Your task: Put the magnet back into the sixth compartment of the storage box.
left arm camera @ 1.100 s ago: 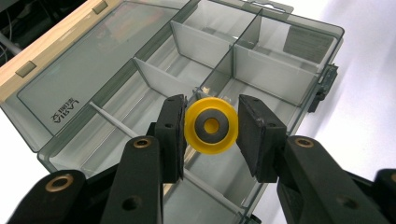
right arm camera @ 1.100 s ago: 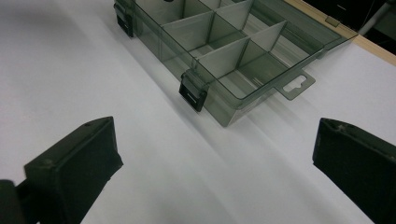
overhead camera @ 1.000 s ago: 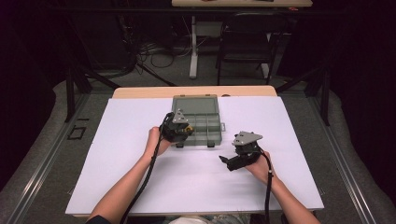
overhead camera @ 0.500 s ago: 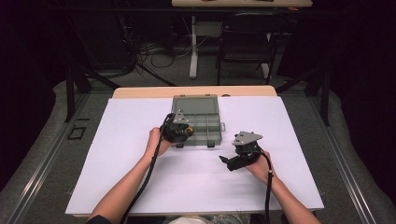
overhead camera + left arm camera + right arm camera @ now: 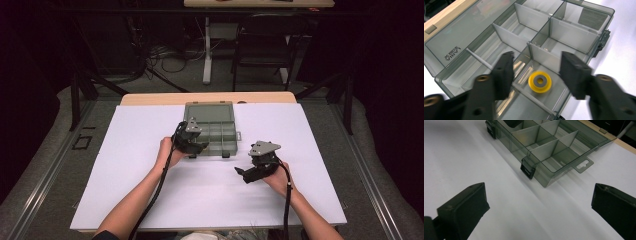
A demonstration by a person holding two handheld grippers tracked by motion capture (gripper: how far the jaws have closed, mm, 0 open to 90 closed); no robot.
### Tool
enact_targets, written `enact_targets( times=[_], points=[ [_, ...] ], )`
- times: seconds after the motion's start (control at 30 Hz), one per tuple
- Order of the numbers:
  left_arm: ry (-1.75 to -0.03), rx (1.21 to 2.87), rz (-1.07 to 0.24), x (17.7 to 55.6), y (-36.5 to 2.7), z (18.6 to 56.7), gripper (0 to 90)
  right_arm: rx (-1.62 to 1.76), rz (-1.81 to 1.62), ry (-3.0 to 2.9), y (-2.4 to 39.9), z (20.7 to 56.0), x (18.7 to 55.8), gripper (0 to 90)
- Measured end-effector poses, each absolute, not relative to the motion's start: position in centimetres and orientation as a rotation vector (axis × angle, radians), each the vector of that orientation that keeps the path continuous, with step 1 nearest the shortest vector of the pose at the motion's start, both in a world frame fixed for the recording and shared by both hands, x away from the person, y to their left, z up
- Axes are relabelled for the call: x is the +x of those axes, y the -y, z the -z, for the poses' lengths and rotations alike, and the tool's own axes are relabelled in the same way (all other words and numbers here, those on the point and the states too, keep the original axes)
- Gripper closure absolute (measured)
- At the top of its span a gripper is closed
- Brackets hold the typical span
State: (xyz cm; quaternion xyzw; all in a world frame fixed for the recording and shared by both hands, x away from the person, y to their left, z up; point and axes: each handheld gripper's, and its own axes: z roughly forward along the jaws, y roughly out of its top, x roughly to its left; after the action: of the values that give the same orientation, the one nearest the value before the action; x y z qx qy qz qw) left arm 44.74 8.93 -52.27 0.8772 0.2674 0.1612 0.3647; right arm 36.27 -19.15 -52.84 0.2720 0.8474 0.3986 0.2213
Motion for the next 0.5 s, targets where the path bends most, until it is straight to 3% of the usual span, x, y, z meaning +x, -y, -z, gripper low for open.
enact_targets(
  times=[0.23, 0.5],
  points=[
    [-0.697, 2.221, -0.426, 44.62, -9.27, 51.74, 18.5, 0.750, -1.106, -2.340, 19.23, 52.82, 36.25, 0.0],
    [-0.715, 2.196, -0.416, 44.39, -9.81, 51.27, 4.3, 0.747, -1.120, -2.332, 19.39, 52.66, 36.16, 0.0]
  ],
)
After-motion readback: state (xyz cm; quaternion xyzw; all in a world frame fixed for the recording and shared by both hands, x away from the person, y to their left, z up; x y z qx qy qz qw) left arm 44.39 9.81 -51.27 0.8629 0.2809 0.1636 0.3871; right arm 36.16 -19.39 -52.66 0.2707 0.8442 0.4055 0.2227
